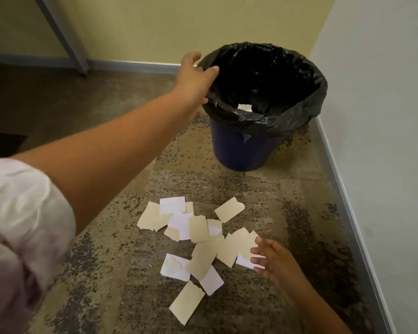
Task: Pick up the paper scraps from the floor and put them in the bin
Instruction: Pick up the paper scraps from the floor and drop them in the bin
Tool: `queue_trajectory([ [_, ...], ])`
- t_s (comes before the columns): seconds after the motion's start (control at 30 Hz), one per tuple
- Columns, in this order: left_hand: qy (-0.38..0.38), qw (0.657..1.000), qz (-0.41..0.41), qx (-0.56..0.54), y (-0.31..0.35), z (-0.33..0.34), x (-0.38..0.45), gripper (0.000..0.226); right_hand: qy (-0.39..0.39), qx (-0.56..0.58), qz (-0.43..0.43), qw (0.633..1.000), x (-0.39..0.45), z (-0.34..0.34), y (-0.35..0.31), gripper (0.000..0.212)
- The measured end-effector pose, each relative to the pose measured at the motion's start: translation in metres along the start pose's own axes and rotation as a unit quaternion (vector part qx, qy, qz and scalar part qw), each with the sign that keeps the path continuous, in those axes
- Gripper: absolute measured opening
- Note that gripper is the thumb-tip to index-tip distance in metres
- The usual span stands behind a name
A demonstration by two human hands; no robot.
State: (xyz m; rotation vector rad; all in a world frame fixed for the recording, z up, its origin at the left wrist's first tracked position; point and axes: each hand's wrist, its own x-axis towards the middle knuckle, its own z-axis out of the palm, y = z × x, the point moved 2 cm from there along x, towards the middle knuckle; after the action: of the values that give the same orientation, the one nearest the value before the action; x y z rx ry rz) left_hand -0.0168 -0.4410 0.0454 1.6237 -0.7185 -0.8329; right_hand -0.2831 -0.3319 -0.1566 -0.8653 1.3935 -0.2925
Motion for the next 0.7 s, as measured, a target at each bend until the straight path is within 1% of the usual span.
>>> queue_trajectory([
  [0.03,0.034,0.999,0.020,0.022,-0.010,-0.007,-0.005,0.042,-0.004,-0.027,-0.005,1.000,0.004,0.000,0.002,0.012],
  [0.1,0.095,0.994,0.016,0.054,-0.045,-0.024,-0.020,0.028,0.011,-0.087,-0.022,0.996,0.014,-0.001,0.005,0.010],
  [0.17,0.123,0.988,-0.024,0.087,-0.094,-0.040,-0.037,0.013,0.040,-0.165,-0.048,0.984,0.029,-0.003,0.012,0.015],
  [0.23,0.125,0.979,-0.086,0.134,-0.148,-0.055,-0.061,0.007,0.083,-0.255,-0.075,0.961,0.048,-0.008,0.021,0.025],
  [0.27,0.120,0.973,-0.113,0.164,-0.175,-0.061,-0.077,0.008,0.112,-0.311,-0.084,0.940,0.056,-0.010,0.027,0.032],
  [0.37,0.079,0.945,-0.217,0.233,-0.252,-0.074,-0.141,0.014,0.162,-0.479,-0.071,0.860,0.070,-0.011,0.043,0.069],
  [0.43,0.032,0.920,-0.304,0.244,-0.297,-0.075,-0.185,0.019,0.159,-0.528,-0.062,0.832,0.069,-0.003,0.048,0.086],
  [0.5,-0.019,0.897,-0.354,0.265,-0.327,-0.069,-0.216,0.026,0.146,-0.545,-0.076,0.822,0.068,0.007,0.053,0.088],
  [0.53,-0.039,0.883,-0.362,0.297,-0.335,-0.064,-0.227,0.029,0.138,-0.549,-0.085,0.820,0.067,0.012,0.055,0.085],
  [0.57,-0.046,0.868,-0.365,0.333,-0.340,-0.059,-0.234,0.038,0.130,-0.556,-0.093,0.815,0.066,0.015,0.058,0.082],
  [0.63,-0.030,0.850,-0.354,0.390,-0.343,-0.047,-0.243,0.051,0.126,-0.584,-0.105,0.795,0.063,0.019,0.062,0.076],
  [0.67,-0.019,0.847,-0.344,0.404,-0.344,-0.041,-0.246,0.053,0.127,-0.594,-0.111,0.786,0.062,0.019,0.064,0.073],
  [0.7,-0.012,0.847,-0.331,0.415,-0.344,-0.035,-0.248,0.053,0.126,-0.595,-0.110,0.786,0.062,0.018,0.065,0.071],
])
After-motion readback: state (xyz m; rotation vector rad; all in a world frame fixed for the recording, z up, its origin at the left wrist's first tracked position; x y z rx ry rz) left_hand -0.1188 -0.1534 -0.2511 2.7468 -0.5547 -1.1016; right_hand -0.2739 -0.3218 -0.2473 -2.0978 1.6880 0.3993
